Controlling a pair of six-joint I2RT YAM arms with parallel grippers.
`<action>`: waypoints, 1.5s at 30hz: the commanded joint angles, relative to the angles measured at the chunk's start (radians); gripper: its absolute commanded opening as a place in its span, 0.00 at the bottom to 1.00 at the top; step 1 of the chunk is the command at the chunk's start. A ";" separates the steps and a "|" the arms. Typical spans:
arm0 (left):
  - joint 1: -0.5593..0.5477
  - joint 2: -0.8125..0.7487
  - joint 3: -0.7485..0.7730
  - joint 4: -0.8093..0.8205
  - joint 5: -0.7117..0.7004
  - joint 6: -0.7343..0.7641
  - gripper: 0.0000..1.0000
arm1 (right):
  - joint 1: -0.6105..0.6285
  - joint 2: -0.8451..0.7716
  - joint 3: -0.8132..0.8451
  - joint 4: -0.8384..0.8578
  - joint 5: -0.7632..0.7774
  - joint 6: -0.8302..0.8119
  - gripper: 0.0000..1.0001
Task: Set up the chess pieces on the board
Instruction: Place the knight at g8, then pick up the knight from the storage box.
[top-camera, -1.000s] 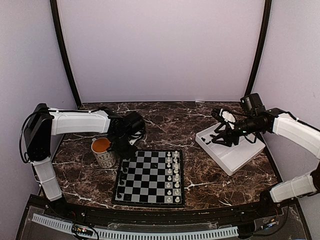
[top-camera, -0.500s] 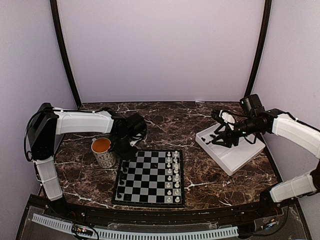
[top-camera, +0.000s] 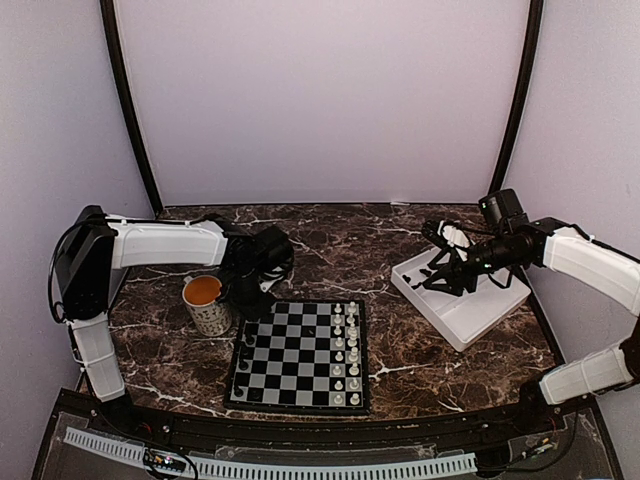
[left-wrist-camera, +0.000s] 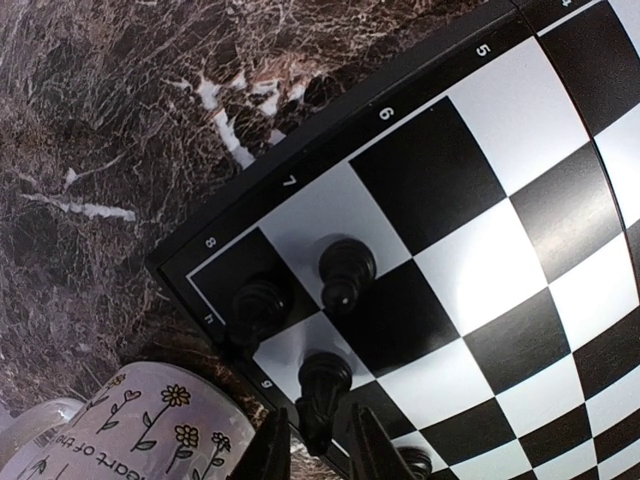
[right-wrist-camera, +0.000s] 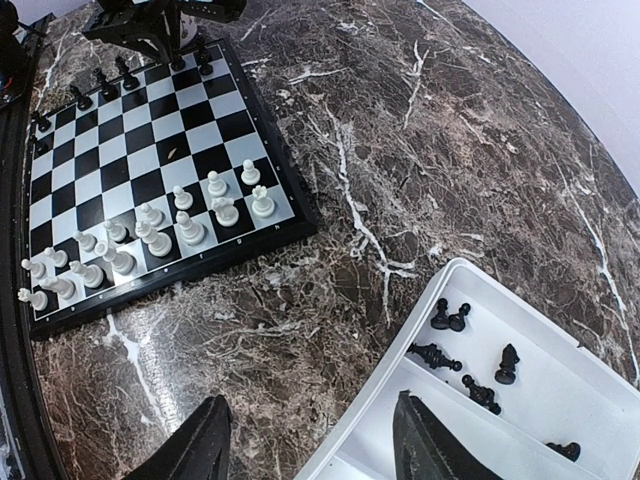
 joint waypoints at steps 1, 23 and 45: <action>0.004 -0.001 0.047 -0.051 -0.022 -0.001 0.25 | -0.004 0.001 0.000 0.016 -0.016 -0.003 0.57; -0.044 -0.246 0.226 0.262 0.250 0.140 0.40 | -0.117 0.425 0.395 -0.153 0.246 0.038 0.46; -0.064 -0.123 0.237 0.371 0.339 0.151 0.41 | -0.114 0.886 0.735 -0.324 0.372 0.099 0.47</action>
